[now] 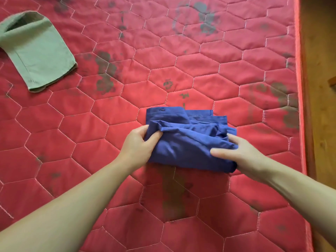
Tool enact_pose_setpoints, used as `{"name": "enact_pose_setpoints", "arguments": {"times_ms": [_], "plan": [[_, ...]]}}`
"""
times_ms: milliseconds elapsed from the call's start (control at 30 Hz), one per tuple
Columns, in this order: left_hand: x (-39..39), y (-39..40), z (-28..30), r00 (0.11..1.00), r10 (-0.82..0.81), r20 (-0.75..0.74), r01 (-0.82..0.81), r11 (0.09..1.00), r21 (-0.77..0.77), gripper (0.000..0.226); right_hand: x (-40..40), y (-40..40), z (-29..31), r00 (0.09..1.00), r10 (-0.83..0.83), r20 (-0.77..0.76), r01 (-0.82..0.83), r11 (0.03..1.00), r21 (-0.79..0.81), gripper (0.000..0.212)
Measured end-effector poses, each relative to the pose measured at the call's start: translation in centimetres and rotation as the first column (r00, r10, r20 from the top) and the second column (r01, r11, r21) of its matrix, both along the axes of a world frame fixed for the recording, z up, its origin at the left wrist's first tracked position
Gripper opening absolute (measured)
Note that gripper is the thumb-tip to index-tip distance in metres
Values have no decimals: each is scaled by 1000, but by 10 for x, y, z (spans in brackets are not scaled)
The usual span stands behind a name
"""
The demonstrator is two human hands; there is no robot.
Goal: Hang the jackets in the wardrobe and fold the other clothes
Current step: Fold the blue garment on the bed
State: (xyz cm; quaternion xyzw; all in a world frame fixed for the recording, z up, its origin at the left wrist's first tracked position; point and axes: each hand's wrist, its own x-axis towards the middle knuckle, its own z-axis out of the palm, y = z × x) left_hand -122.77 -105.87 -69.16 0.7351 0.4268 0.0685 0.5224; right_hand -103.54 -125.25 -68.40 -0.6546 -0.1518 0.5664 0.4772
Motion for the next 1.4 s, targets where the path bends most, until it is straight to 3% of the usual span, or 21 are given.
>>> {"name": "enact_pose_setpoints", "arguments": {"times_ms": [67,200,300,367,433,467,600,700,800,900,967,1067,1133,1233,1400], "plan": [[-4,-1,-12,999,26,-42,-27,999,-21,30,-5,-2,-6,999,22,30,-21,999,-36,41],[-2,-6,-19,989,125,-79,-129,990,-56,38,-7,9,-15,980,-110,165,127,987,-99,11],[6,1,-20,968,240,-73,-248,959,-139,48,-5,22,-24,947,-188,262,225,967,-121,12],[7,6,-22,963,258,-78,-270,930,-251,42,-5,29,-29,927,-234,292,277,954,-118,15],[5,8,-24,976,218,-23,-214,926,-312,20,-4,36,-29,912,-248,327,289,954,-82,16],[6,8,-23,980,199,2,-189,933,-307,6,-4,40,-29,900,-264,347,301,952,-54,17],[15,7,-30,972,230,43,-225,970,-91,18,-5,55,-40,785,-351,510,435,899,-50,35],[21,6,-36,943,333,-20,-334,941,-64,25,0,60,-51,738,-342,581,515,843,-158,42],[18,9,-33,933,354,-57,-351,935,56,43,10,57,-42,682,-376,627,582,799,-153,23],[12,6,-27,981,191,-31,-155,871,467,51,3,51,-20,468,-306,829,467,882,63,25],[17,-4,-25,999,12,-44,18,777,630,43,-19,51,-15,329,-214,920,192,969,157,34],[31,-24,-28,975,-222,3,175,777,605,39,-59,56,-31,349,29,937,-122,992,15,51],[34,-32,-38,957,-267,-113,281,757,590,43,-69,55,-47,328,148,933,-129,985,-110,57],[27,-29,-53,892,-261,-369,433,729,530,60,-55,43,-67,197,324,925,-148,943,-299,63],[21,-18,-64,793,-276,-542,548,713,438,71,-33,27,-80,111,477,872,-246,863,-441,71]]}}
